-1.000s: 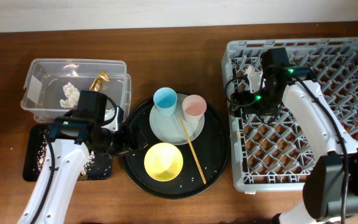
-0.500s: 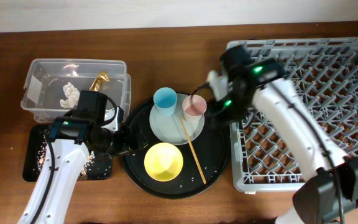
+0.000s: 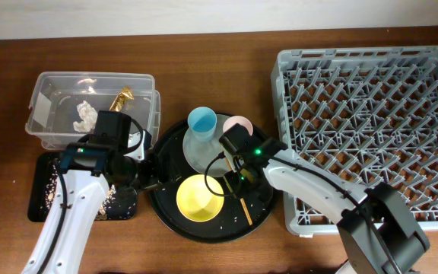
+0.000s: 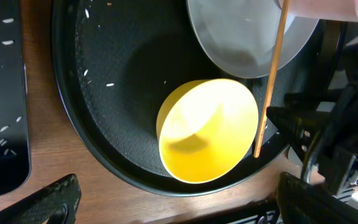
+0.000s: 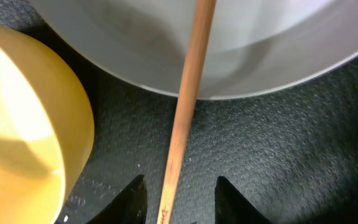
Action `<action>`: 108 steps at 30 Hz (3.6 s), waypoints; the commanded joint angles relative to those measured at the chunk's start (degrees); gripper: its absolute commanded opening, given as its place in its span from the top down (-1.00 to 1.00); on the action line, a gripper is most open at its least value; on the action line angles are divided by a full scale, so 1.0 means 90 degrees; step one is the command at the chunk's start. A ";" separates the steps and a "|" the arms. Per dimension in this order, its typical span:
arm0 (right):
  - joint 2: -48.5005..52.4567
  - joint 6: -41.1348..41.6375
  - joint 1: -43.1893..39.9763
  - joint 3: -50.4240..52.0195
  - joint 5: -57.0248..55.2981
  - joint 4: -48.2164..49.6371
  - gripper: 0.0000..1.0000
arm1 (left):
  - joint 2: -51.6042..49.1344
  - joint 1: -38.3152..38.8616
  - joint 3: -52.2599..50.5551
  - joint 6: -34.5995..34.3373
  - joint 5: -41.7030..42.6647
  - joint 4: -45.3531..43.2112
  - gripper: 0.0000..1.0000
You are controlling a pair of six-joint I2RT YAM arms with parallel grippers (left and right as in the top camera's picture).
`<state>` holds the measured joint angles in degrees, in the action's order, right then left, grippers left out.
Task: Sort waste into correct bins and load items into the dishwasher rack
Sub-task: 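Reach right gripper back to the remaining chopstick and grasp it, then lift the second chopstick with right gripper and place it in the rack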
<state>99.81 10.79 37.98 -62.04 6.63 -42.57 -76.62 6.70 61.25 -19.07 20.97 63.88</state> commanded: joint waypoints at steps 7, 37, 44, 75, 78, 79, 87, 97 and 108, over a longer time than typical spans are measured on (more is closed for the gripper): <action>0.0187 0.0080 0.0034 0.0221 -0.0097 0.0379 0.30 | 0.0039 0.0019 0.0056 0.0034 0.0044 0.0007 -0.99; -0.0029 0.0046 0.0024 -0.1664 -0.0097 -0.1511 0.92 | 0.0039 0.0019 0.0056 0.0034 0.0044 0.0007 -0.99; -0.0386 -0.0075 -0.1372 -0.3342 -0.0148 -0.2943 0.92 | 0.0039 0.0019 0.0056 0.0034 0.0044 0.0007 -0.99; 0.0746 -0.0818 -0.3514 -0.3980 0.0272 -0.3405 0.44 | 0.0039 0.0019 0.0056 0.0034 0.0044 0.0007 -0.99; 0.0699 -0.0818 -0.3514 -0.5127 0.0459 -0.4347 0.35 | 0.0039 0.0019 0.0056 0.0034 0.0044 0.0007 -0.99; 0.0699 -0.0818 -0.3514 -0.5255 0.0459 -0.4478 0.33 | 0.0039 0.0019 0.0056 0.0034 0.0044 0.0007 -0.99; 0.0712 -0.0821 -0.3514 -0.5316 0.0454 -0.4675 -0.97 | 0.0029 0.0002 0.0056 0.0032 0.0780 0.0010 -0.99; 0.0712 -0.0821 -0.3514 -0.5316 0.0454 -0.4675 -0.97 | 0.0019 0.0007 0.0056 -0.0597 0.0692 -0.1812 -0.48; 0.0712 -0.0818 -0.3514 -0.5316 0.0454 -0.4675 -0.97 | -0.1413 0.0933 0.1144 -0.1933 -0.1037 -0.2914 0.10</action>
<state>106.50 3.05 6.44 -109.08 10.22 -84.51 -84.84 13.65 65.65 -35.51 20.25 36.69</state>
